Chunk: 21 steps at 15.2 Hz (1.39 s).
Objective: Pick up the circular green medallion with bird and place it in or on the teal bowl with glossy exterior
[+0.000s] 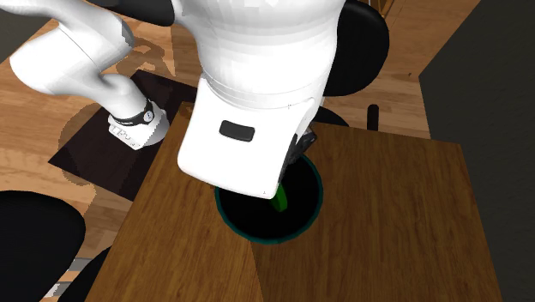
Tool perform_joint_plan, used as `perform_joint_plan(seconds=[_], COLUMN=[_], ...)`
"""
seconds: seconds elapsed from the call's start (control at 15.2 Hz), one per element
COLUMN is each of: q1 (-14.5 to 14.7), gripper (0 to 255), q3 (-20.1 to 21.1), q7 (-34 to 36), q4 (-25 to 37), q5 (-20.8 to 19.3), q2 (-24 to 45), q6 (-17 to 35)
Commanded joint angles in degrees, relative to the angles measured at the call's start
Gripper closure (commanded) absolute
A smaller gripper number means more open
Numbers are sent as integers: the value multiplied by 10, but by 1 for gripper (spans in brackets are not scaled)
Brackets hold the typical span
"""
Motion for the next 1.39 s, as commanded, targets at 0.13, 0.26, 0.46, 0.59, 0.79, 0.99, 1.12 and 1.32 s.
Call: perform_joint_plan(seconds=[0.13, 0.26, 0.46, 0.59, 0.79, 0.99, 1.12, 1.32], q1=[0, 0, 0, 0, 1, 1, 1, 1], gripper=[255, 0, 0, 0, 0, 0, 0, 0], q3=[0, 0, 0, 0, 1, 1, 1, 1], q7=[0, 0, 0, 0, 0, 0, 0, 0], q4=[0, 0, 0, 17, 70, 70, 70, 70], q5=[0, 0, 0, 0, 1, 1, 1, 1], q2=[0, 0, 0, -2, -3, -3, -3, -3], q6=[0, 0, 0, -19, -72, -72, -72, -72])
